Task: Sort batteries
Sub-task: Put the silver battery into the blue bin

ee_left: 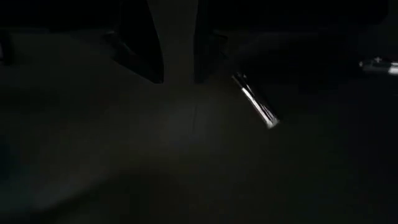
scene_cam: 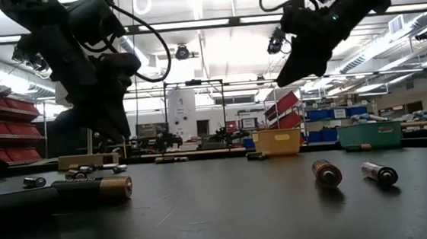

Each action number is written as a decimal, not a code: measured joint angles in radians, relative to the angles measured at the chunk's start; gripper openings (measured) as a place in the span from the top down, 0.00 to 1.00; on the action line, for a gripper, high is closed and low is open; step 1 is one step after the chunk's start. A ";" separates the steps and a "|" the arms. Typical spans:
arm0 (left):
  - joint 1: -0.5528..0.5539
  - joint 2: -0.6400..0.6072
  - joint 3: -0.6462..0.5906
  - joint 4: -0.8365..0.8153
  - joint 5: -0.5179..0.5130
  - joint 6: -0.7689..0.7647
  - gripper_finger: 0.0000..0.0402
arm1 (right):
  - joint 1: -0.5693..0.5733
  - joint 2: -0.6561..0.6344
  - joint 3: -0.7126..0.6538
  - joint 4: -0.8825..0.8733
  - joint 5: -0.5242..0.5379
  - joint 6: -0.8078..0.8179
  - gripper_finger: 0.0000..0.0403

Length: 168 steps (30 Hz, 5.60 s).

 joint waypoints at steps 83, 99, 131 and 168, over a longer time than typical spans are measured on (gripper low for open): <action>0.033 0.000 0.073 -0.019 0.088 0.073 0.75 | -0.064 0.565 -0.139 0.621 0.033 -0.071 0.68; 0.033 0.000 0.073 -0.020 0.094 0.078 0.75 | -0.055 0.505 -0.143 0.513 0.003 -0.116 0.95; 0.033 0.000 0.074 0.552 -0.002 0.437 0.75 | -0.305 -0.004 0.337 -0.974 0.043 0.137 0.95; 0.031 0.000 0.074 0.668 0.019 0.402 0.75 | -0.739 0.300 0.371 -0.944 0.167 0.143 0.70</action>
